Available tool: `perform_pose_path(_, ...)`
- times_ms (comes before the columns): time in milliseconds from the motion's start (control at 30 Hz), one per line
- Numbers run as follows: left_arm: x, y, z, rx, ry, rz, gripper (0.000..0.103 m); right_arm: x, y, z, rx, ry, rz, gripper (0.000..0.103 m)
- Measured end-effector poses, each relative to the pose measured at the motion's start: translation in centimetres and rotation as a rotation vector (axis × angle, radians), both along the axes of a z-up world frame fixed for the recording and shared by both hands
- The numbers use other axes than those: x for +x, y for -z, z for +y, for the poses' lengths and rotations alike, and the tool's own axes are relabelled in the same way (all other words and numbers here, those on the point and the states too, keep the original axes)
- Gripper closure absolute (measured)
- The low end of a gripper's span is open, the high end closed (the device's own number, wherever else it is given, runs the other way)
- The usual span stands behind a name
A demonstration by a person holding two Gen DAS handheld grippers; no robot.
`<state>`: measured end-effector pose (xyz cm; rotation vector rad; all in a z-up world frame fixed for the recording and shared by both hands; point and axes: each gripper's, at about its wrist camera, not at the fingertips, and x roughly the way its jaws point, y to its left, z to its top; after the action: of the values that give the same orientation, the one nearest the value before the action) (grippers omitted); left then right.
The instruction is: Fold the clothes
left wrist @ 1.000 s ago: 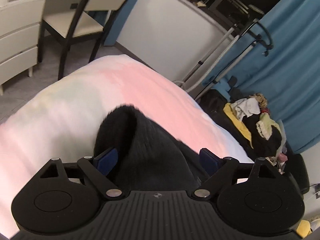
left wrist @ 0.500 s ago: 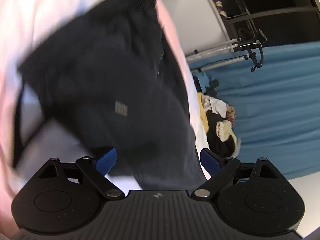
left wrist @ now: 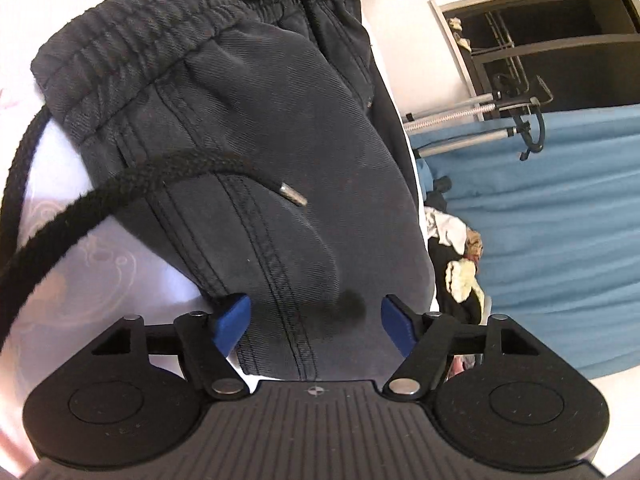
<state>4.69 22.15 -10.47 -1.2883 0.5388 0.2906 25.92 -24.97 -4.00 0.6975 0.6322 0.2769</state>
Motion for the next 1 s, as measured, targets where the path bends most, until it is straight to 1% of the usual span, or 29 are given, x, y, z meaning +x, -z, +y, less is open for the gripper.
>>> perform_pose_path(67,0.3,0.7,0.5,-0.005,-0.012,-0.012,0.032,3.8,0.7,1.3,-0.045,0.01,0.047,0.0)
perform_pose_path(133,0.6,1.4,0.7,0.003,-0.02,-0.016,0.044,7.7,1.7,2.2,-0.07,0.021,0.084,0.001)
perform_pose_path(167,0.8,1.6,0.9,0.015,-0.018,-0.018,0.047,9.0,2.3,2.5,-0.097,0.033,0.094,0.001)
perform_pose_path(200,1.0,1.8,1.0,0.029,-0.016,-0.022,0.053,10.5,2.8,2.9,-0.129,0.043,0.105,0.003)
perform_pose_path(233,1.2,1.9,1.1,0.043,-0.013,-0.024,0.061,11.9,3.4,3.3,-0.166,0.049,0.123,0.009)
perform_pose_path(267,1.4,2.1,1.2,0.057,-0.009,-0.025,0.065,13.3,4.0,3.6,-0.205,0.062,0.144,0.013)
perform_pose_path(333,1.7,2.4,1.4,0.082,-0.001,-0.031,0.08,14.8,5.1,3.7,-0.238,0.116,0.177,0.031)
perform_pose_path(367,1.9,2.5,1.5,0.092,0.0,-0.032,0.087,15.1,5.3,3.6,-0.243,0.141,0.182,0.038)
perform_pose_path(400,2.0,2.5,1.7,0.104,-0.006,-0.029,0.102,15.1,5.4,3.6,-0.259,0.161,0.182,0.055)
perform_pose_path(433,2.2,2.5,1.9,0.109,-0.011,-0.033,0.102,14.7,5.3,3.5,-0.287,0.182,0.182,0.079)
perform_pose_path(467,2.2,2.5,2.1,0.109,-0.012,-0.042,0.102,14.1,5.1,3.1,-0.307,0.196,0.177,0.092)
perform_pose_path(500,2.3,2.3,2.1,0.123,-0.011,-0.049,0.102,13.5,5.0,2.7,-0.326,0.209,0.173,0.097)
perform_pose_path(567,2.2,1.7,2.0,0.167,-0.009,-0.061,0.102,11.3,4.0,1.4,-0.307,0.208,0.139,0.098)
perform_pose_path(600,2.0,1.4,2.0,0.17,-0.016,-0.069,0.102,10.7,3.3,1.0,-0.298,0.202,0.118,0.098)
perform_pose_path(667,1.5,0.9,2.2,0.166,-0.041,-0.088,0.102,7.6,1.5,0.0,-0.272,0.185,0.072,0.098)
perform_pose_path(767,-0.4,-0.6,2.6,0.183,-0.106,-0.139,0.103,2.2,-1.7,-1.4,-0.21,0.163,0.023,0.098)
perform_pose_path(833,-1.9,-2.1,2.9,0.218,-0.156,-0.175,0.103,-2.2,-3.8,-2.5,-0.155,0.162,-0.01,0.098)
perform_pose_path(900,-3.5,-3.6,3.0,0.253,-0.201,-0.192,0.103,-6.3,-4.8,-3.4,-0.107,0.158,0.003,0.098)
perform_pose_path(967,-4.8,-4.4,2.8,0.244,-0.222,-0.2,0.103,-10.6,-4.3,-4.2,-0.074,0.136,0.067,0.098)
perform_pose_path(1000,-5.4,-4.7,2.5,0.241,-0.225,-0.201,0.103,-12.4,-3.4,-4.5,-0.053,0.121,0.109,0.098)
